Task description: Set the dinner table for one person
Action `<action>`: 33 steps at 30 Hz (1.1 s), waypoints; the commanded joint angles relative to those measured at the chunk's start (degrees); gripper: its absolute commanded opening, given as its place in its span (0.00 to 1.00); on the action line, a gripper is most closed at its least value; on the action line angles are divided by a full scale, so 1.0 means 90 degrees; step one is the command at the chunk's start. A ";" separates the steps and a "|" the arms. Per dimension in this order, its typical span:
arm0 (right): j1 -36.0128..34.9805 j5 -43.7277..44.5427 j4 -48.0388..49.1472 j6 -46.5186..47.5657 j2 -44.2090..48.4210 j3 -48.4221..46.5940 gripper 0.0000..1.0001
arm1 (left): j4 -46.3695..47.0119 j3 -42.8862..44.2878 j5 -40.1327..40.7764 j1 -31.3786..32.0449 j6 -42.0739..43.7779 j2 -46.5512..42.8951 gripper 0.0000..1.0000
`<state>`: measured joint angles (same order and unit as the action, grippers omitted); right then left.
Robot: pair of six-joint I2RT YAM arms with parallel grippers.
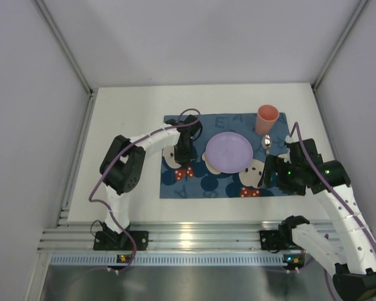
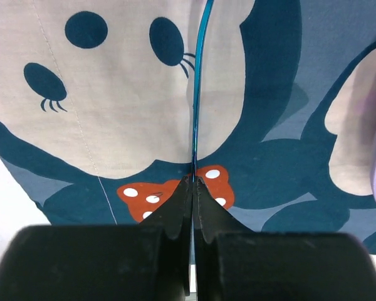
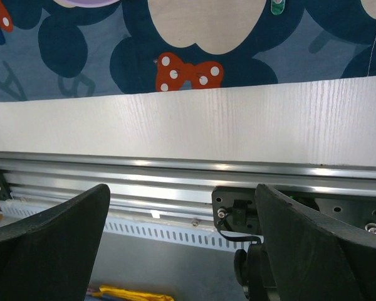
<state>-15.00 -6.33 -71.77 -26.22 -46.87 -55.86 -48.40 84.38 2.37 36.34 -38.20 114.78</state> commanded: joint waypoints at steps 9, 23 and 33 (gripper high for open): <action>-0.0061 0.0010 0.0035 -0.0007 0.0022 0.0015 1.00 | -0.0616 0.0575 0.0653 -0.0063 -0.0356 -0.0477 0.72; -0.0071 -0.0215 0.0015 0.0353 0.0335 -0.0570 1.00 | 0.1365 -0.1198 0.2664 -0.1870 0.1127 -0.2720 0.80; -0.0081 0.0000 0.0278 0.0481 0.1018 -0.1100 1.00 | 0.9418 -0.6882 0.2881 -0.2006 0.3940 -0.5420 0.83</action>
<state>-15.00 -7.11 -71.44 -22.57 -39.00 -65.71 4.86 28.18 27.09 19.05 -12.86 67.66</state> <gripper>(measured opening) 0.996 0.824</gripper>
